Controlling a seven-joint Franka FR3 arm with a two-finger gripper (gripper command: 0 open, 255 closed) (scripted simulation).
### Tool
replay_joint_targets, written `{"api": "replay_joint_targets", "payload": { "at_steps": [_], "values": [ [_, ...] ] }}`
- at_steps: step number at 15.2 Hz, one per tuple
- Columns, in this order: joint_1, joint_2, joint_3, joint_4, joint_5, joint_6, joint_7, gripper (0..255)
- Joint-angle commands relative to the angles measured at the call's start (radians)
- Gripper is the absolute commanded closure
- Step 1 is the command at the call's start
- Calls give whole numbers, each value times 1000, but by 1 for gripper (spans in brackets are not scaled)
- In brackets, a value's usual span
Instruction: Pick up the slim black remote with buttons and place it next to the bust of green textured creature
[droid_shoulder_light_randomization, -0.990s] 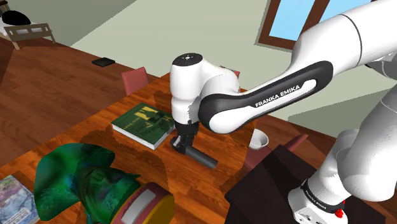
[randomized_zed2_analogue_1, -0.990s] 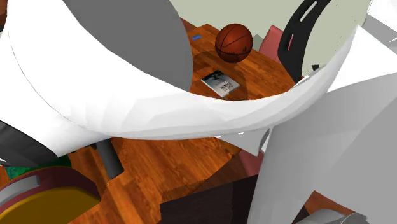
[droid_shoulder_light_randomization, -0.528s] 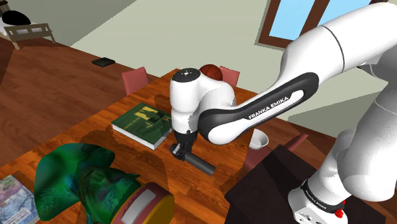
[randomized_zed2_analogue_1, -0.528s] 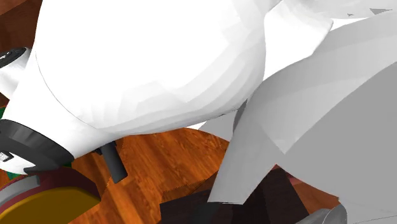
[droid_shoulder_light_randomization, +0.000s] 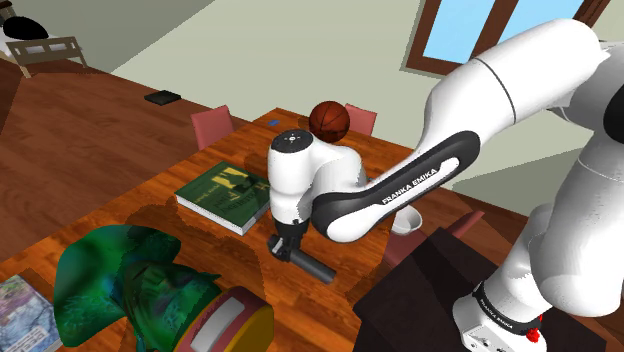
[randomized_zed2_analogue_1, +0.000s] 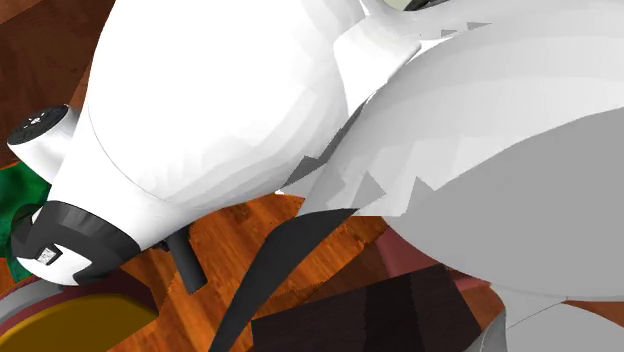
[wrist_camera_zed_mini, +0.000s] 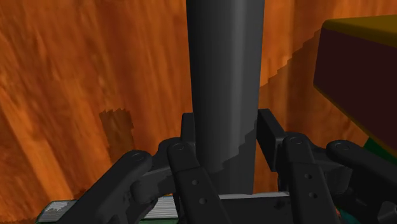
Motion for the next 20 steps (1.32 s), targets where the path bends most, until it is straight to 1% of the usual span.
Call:
{"api": "replay_joint_targets", "payload": {
  "at_steps": [1, 11, 20],
  "values": [
    [4, 21, -3, -7, -16, 25, 15, 255],
    [25, 125, -34, -26, -97, 134, 76, 255],
    [56, 229, -77, -23, -176, 224, 136, 255]
  ]
}}
